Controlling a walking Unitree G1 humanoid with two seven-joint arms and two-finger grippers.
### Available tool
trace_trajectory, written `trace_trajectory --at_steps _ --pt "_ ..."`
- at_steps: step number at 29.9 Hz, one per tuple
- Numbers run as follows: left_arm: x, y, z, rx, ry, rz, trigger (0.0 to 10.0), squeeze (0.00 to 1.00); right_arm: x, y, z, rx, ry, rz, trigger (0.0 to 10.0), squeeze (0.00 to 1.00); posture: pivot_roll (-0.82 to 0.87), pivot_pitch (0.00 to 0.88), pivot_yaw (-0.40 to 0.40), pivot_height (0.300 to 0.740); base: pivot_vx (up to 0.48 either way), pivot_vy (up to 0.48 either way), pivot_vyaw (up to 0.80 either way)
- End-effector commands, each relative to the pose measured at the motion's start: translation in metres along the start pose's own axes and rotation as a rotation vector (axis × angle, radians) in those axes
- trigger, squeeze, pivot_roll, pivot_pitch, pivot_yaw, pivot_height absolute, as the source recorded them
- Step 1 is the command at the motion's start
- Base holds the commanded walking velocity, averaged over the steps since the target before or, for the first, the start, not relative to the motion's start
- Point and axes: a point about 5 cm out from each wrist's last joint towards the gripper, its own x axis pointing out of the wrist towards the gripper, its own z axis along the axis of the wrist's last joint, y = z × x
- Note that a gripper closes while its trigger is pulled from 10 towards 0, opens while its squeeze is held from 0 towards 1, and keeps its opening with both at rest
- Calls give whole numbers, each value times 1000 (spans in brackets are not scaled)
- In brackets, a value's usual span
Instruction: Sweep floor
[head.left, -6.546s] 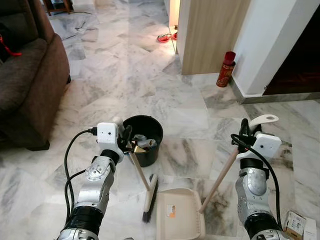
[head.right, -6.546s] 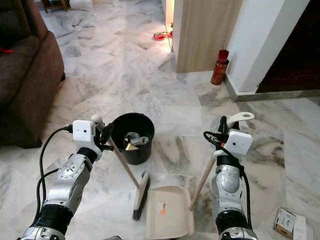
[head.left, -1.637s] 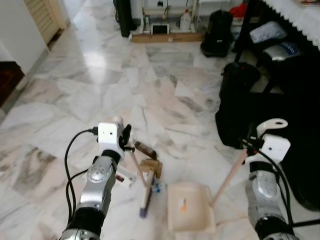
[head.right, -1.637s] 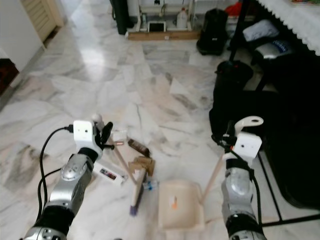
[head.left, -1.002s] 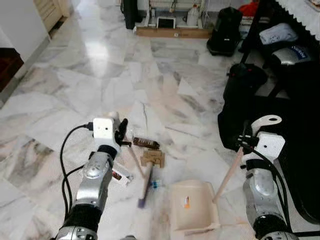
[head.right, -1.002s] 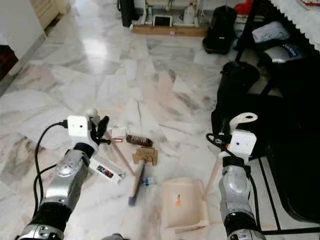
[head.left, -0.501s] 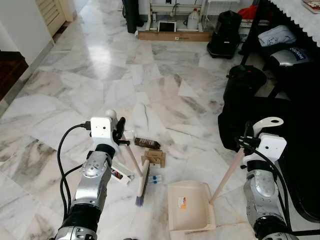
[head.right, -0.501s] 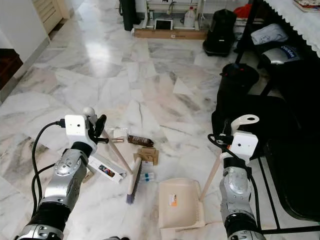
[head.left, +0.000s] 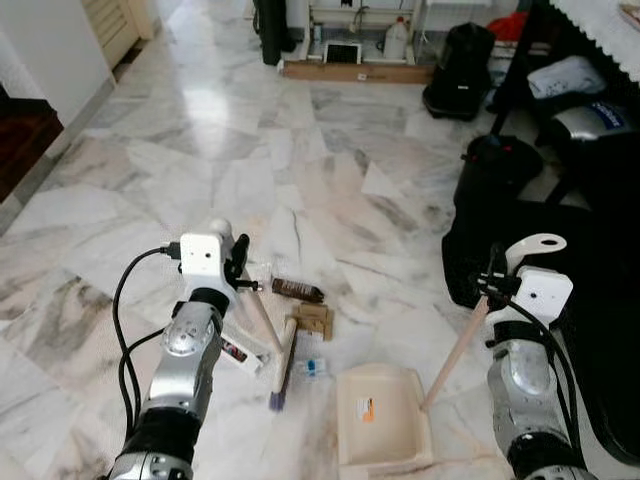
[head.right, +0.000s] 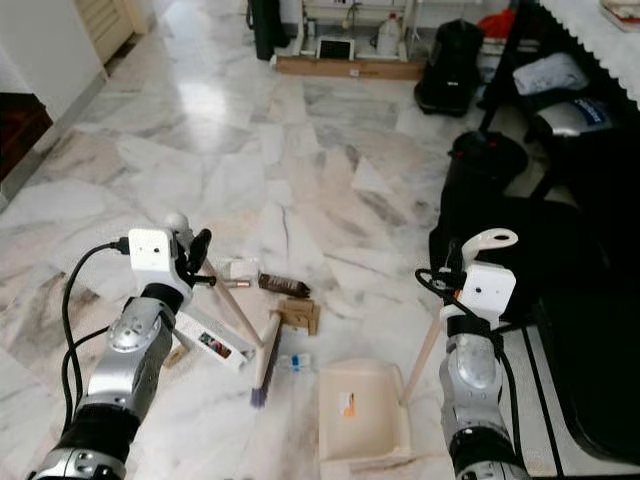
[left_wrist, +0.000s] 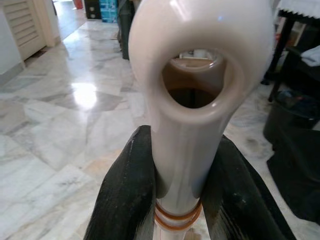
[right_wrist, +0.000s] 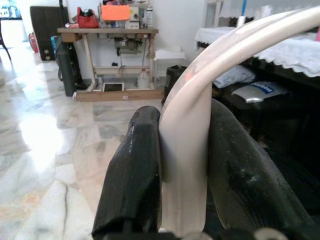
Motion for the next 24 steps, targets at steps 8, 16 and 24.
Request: trace_trajectory --at_steps 8,16,24 --pt "4 -1 15 19 -75 -8 10000 0 4 1 8 4 -40 2 10000 0 113 127 -8 740 381 0 0" --pt "3 -3 13 12 -70 -23 10000 0 4 1 8 3 -40 1 10000 0 115 135 -11 740 321 0 0" --pt "1 -4 12 24 -60 -41 10000 0 1 2 6 4 -36 -2 10000 0 117 146 -10 740 0 0 0"
